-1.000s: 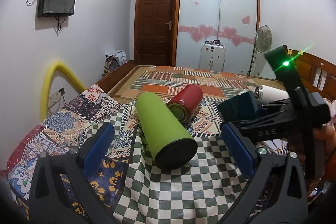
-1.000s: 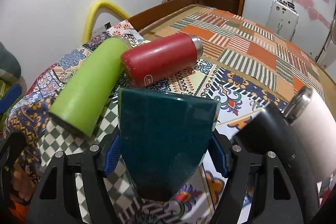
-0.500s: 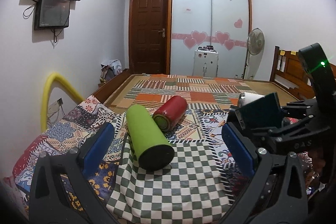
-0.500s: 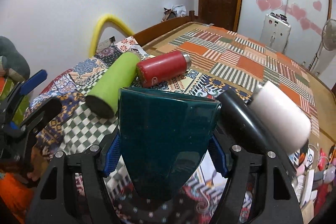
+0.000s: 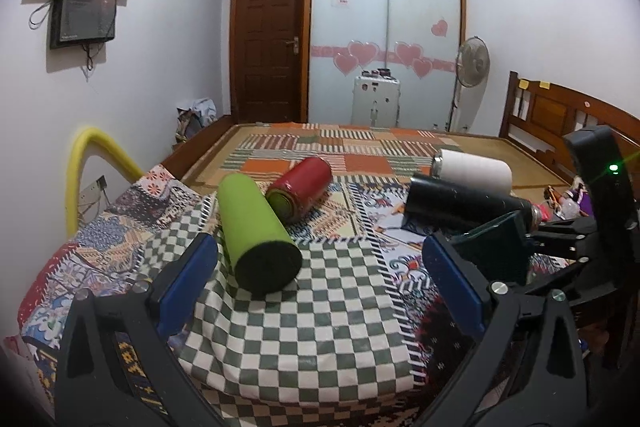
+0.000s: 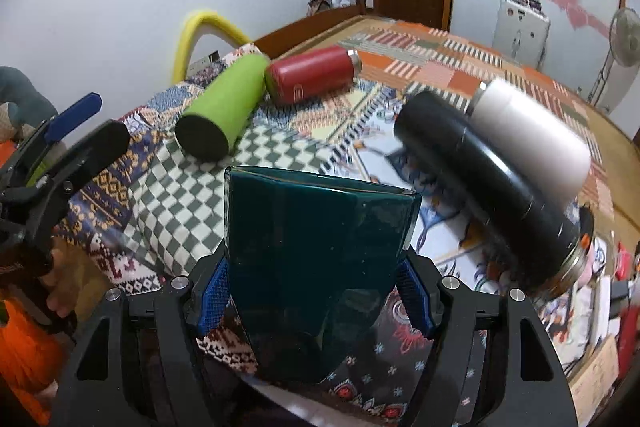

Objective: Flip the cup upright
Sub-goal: 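Lift the dark green cup with the right gripper and rotate it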

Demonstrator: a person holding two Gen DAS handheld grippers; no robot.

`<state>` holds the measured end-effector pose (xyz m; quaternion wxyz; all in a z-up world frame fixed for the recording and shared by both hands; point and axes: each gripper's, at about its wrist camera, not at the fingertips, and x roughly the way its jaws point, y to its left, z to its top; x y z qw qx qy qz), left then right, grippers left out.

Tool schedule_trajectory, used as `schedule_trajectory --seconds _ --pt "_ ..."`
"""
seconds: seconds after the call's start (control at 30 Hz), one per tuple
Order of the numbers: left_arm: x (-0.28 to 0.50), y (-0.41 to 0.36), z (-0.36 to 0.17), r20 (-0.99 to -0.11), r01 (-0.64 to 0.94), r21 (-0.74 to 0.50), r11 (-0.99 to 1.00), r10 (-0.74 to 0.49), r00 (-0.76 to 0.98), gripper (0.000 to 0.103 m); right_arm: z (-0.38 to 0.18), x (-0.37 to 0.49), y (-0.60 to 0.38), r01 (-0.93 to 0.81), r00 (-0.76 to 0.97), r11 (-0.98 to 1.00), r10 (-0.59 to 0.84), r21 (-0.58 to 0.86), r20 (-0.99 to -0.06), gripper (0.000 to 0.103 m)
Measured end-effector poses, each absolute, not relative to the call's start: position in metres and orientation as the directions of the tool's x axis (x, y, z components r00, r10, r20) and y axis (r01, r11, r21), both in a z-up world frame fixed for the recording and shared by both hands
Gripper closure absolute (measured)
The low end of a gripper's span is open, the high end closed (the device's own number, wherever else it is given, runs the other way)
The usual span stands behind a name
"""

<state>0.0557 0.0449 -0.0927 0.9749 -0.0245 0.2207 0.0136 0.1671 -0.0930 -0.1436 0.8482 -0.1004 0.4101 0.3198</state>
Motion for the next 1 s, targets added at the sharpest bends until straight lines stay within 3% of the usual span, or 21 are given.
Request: schedule_trajectory --seconds 0.83,1.0 --pt "0.055 0.037 -0.104 -0.463 -0.018 -0.047 0.999 -0.006 0.886 0.000 -0.171 0.179 -0.074 -0.631 0.418 0.770 0.443 0.098 -0.793 0.034" --pt "0.052 0.033 -0.097 -0.458 -0.024 -0.037 0.999 0.004 0.889 0.000 -0.160 0.171 -0.083 -0.626 0.443 0.774 0.455 0.097 -0.772 0.020"
